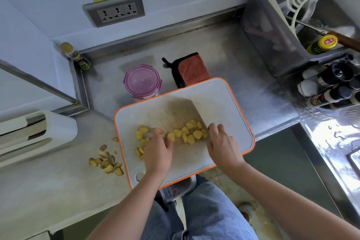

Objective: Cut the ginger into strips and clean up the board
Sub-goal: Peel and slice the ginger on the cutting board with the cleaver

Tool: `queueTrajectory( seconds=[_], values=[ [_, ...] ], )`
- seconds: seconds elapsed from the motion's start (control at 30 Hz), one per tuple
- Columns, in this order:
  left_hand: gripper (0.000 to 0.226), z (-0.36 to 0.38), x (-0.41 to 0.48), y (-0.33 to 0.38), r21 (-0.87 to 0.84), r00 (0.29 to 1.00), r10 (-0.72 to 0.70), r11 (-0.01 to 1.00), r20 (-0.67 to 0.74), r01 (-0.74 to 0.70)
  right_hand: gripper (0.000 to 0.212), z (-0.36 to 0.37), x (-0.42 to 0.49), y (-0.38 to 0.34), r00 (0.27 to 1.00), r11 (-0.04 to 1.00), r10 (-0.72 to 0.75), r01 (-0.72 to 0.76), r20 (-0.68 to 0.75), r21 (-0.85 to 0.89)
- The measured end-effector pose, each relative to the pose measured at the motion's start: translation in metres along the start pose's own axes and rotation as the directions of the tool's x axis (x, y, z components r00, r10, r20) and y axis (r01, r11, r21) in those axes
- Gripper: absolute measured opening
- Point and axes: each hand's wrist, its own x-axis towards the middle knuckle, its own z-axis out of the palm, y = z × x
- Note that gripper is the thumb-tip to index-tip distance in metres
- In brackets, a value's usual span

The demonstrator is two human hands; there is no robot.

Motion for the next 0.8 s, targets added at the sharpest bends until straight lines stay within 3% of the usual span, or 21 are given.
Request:
queueTrajectory(
  seconds=[0.13, 0.23, 0.33, 0.5, 0.63, 0.73, 0.8],
  values=[
    [0.019, -0.006, -0.003, -0.014, 0.117, 0.983, 0.118, 0.988, -0.140, -0.102, 0.026, 0.017, -0.013, -0.025, 0.998, 0.994, -0.032, 0.026, 0.061, 0.107],
    [0.034, -0.012, -0.005, -0.029, 0.189, 0.974, 0.066, 0.982, -0.218, -0.024, 0.026, 0.030, -0.015, -0.045, 0.997, 0.977, -0.039, 0.023, 0.072, 0.214],
    [0.042, -0.015, -0.011, -0.047, 0.163, 0.983, -0.006, 0.986, -0.184, 0.037, 0.026, 0.039, -0.016, -0.067, 0.996, 0.955, -0.054, 0.029, 0.077, 0.296],
    [0.050, -0.017, -0.017, -0.062, 0.123, 0.993, 0.041, 0.992, -0.113, -0.027, 0.023, 0.045, -0.013, -0.088, 0.987, 0.945, -0.162, 0.148, 0.023, 0.293],
    [0.048, -0.020, -0.017, -0.065, 0.070, 0.990, 0.070, 0.996, -0.123, -0.062, 0.019, 0.038, -0.007, -0.069, 0.991, 0.967, -0.089, 0.110, -0.098, 0.230],
    [0.047, -0.019, -0.017, -0.067, 0.079, 0.987, 0.100, 0.993, -0.129, -0.090, 0.018, 0.040, -0.007, -0.064, 0.995, 0.980, -0.037, 0.055, -0.093, 0.193],
    [0.047, -0.020, -0.017, -0.069, 0.094, 0.986, 0.106, 0.991, -0.125, -0.095, 0.018, 0.047, -0.012, -0.073, 0.994, 0.973, -0.088, 0.099, -0.060, 0.208]
  ],
)
